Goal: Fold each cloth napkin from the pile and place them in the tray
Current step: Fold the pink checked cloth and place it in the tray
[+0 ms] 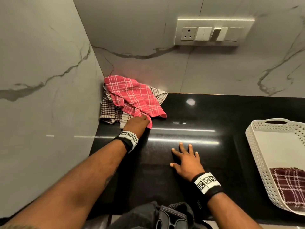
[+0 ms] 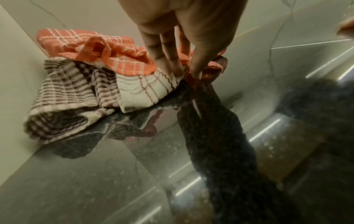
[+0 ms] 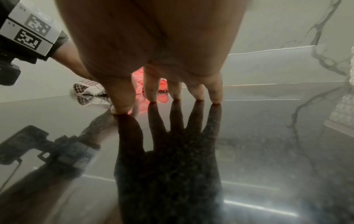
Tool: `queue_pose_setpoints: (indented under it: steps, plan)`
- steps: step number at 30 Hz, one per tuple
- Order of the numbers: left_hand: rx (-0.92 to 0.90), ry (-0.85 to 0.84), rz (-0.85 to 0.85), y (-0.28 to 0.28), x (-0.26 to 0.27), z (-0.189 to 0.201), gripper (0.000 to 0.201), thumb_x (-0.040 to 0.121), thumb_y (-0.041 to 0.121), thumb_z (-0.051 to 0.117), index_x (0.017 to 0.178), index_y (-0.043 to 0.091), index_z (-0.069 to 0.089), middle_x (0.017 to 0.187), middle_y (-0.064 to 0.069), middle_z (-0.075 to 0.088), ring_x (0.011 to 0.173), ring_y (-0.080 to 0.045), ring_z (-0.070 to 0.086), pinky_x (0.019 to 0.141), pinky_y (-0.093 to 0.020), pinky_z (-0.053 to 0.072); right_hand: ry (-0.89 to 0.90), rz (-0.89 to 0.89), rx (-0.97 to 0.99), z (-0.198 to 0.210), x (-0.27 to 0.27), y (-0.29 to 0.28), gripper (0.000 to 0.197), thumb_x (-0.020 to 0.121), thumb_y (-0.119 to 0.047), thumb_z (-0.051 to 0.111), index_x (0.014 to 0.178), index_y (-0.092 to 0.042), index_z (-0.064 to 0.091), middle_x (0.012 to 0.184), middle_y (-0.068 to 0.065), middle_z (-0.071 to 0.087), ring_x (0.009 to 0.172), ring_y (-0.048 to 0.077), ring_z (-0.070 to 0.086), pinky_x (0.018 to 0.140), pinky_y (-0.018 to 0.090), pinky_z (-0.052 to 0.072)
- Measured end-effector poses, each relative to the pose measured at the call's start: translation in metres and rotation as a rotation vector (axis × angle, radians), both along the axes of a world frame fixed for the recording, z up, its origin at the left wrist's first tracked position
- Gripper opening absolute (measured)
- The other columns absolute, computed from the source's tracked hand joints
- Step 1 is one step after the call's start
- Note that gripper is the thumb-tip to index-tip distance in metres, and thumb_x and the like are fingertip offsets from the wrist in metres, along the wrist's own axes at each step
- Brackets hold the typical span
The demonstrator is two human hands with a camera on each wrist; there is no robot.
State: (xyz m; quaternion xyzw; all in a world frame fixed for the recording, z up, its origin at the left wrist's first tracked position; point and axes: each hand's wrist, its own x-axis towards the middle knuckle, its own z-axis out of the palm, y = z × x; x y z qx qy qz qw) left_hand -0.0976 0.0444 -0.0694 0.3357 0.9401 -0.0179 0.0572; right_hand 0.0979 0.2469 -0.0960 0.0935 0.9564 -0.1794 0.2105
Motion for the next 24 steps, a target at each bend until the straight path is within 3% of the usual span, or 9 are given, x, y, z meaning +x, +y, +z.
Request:
queue_pose_setpoints:
  steps: [4, 6, 8, 10, 12, 15, 17, 20, 24]
  plan:
    - [0.172, 0.085, 0.013, 0.004, -0.004, 0.003, 0.018, 0.087, 0.003, 0.058, 0.103, 0.009, 0.065, 0.098, -0.013, 0.067, 0.092, -0.036, 0.062, 0.074, -0.044, 0.049, 0.005, -0.031, -0.011, 0.004, -0.001, 0.001, 0.07, 0.089, -0.052, 0.061, 0.152, -0.044, 0.03, 0.167, -0.008, 0.004, 0.153, 0.029, -0.006, 0.122, 0.055, 0.006]
    - [0.331, 0.083, 0.051, 0.005, 0.0, 0.015, 0.008, 0.094, 0.014, 0.056, 0.098, 0.013, 0.063, 0.092, -0.007, 0.066, 0.085, -0.029, 0.061, 0.073, -0.04, 0.048, -0.019, -0.043, -0.028, 0.005, -0.002, 0.0, 0.07, 0.089, -0.051, 0.062, 0.151, -0.043, 0.031, 0.167, -0.008, 0.004, 0.153, 0.029, -0.007, 0.122, 0.056, 0.006]
    - [0.474, 0.069, 0.011, 0.01, 0.012, 0.034, 0.015, 0.098, 0.027, 0.053, 0.094, 0.016, 0.063, 0.087, -0.002, 0.065, 0.08, -0.024, 0.059, 0.073, -0.036, 0.048, -0.067, -0.066, -0.074, 0.011, -0.006, 0.0, 0.073, 0.089, -0.051, 0.063, 0.153, -0.039, 0.031, 0.167, -0.006, 0.006, 0.153, 0.03, -0.004, 0.121, 0.058, 0.009]
    - [0.573, 0.102, -0.112, 0.016, 0.031, 0.055, 0.023, 0.096, 0.034, 0.05, 0.091, 0.017, 0.064, 0.083, -0.001, 0.066, 0.077, -0.024, 0.059, 0.07, -0.036, 0.049, -0.007, -0.147, -0.18, 0.022, -0.013, -0.001, 0.085, 0.085, -0.052, 0.068, 0.155, -0.027, 0.026, 0.165, 0.001, 0.018, 0.152, 0.03, 0.012, 0.118, 0.053, 0.021]
    - [0.65, 0.141, -0.222, 0.022, 0.049, 0.069, 0.023, 0.094, 0.038, 0.054, 0.089, 0.019, 0.067, 0.081, 0.002, 0.066, 0.077, -0.019, 0.056, 0.07, -0.033, 0.046, 0.258, -0.233, -0.347, 0.041, -0.021, -0.007, 0.091, 0.083, -0.043, 0.074, 0.155, -0.021, 0.023, 0.158, 0.001, 0.033, 0.144, 0.021, 0.033, 0.116, 0.039, 0.032]
    - [0.711, 0.142, -0.282, 0.025, 0.062, 0.082, 0.016, 0.092, 0.033, 0.062, 0.093, 0.018, 0.068, 0.082, 0.004, 0.065, 0.079, -0.018, 0.053, 0.072, -0.03, 0.044, 0.671, -0.136, -0.477, 0.075, -0.033, -0.025, 0.059, 0.085, -0.018, 0.072, 0.139, -0.026, 0.049, 0.134, -0.007, 0.057, 0.123, 0.01, 0.054, 0.104, 0.025, 0.043]
    - [0.764, 0.108, -0.252, 0.025, 0.065, 0.091, 0.013, 0.093, 0.03, 0.062, 0.095, 0.017, 0.067, 0.081, 0.004, 0.063, 0.076, -0.016, 0.053, 0.069, -0.032, 0.046, 0.763, -0.186, -0.531, 0.092, -0.04, -0.031, 0.033, 0.088, -0.009, 0.066, 0.117, -0.026, 0.065, 0.107, -0.01, 0.068, 0.098, 0.009, 0.063, 0.089, 0.029, 0.052]
    - [0.812, 0.043, -0.212, 0.017, 0.065, 0.107, 0.016, 0.098, 0.034, 0.056, 0.1, 0.019, 0.061, 0.077, 0.004, 0.063, 0.066, -0.013, 0.056, 0.062, -0.036, 0.05, 0.831, -0.31, -0.675, 0.107, -0.044, -0.029, 0.021, 0.094, -0.011, 0.061, 0.104, -0.026, 0.07, 0.094, -0.01, 0.072, 0.089, 0.01, 0.068, 0.081, 0.038, 0.057]
    - [0.854, -0.002, -0.117, 0.003, 0.057, 0.122, 0.018, 0.099, 0.037, 0.053, 0.106, 0.021, 0.057, 0.076, 0.004, 0.066, 0.061, -0.013, 0.062, 0.056, -0.038, 0.053, 0.911, -0.222, -0.6, 0.127, -0.039, -0.022, 0.01, 0.097, -0.012, 0.062, 0.101, -0.018, 0.069, 0.089, -0.012, 0.07, 0.079, 0.006, 0.067, 0.07, 0.03, 0.058]
